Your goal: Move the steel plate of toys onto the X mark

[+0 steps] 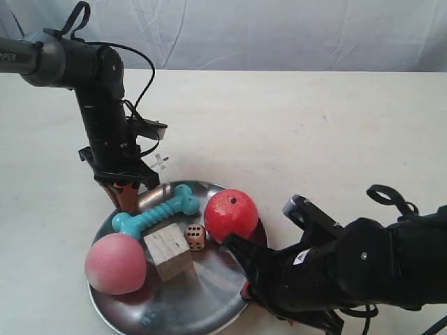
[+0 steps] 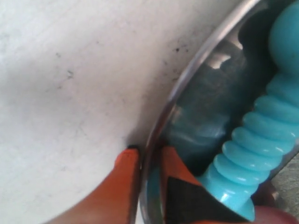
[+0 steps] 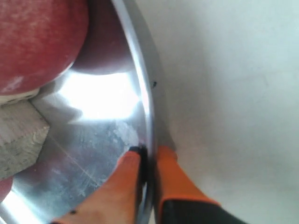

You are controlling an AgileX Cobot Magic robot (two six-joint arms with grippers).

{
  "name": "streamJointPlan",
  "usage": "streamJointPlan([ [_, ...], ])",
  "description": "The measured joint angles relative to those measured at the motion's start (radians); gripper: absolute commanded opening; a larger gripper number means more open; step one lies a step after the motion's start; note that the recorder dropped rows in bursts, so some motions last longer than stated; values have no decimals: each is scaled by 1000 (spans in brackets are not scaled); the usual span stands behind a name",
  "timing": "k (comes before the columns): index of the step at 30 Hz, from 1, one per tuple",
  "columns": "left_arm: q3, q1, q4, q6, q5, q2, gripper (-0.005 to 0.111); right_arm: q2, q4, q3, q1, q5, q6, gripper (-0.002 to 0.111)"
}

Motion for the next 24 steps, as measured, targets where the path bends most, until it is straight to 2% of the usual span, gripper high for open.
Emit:
streamJointPlan([
  [24, 6, -9, 35, -23, -4, -33, 0, -12, -6, -2, -4, 6, -3, -1],
])
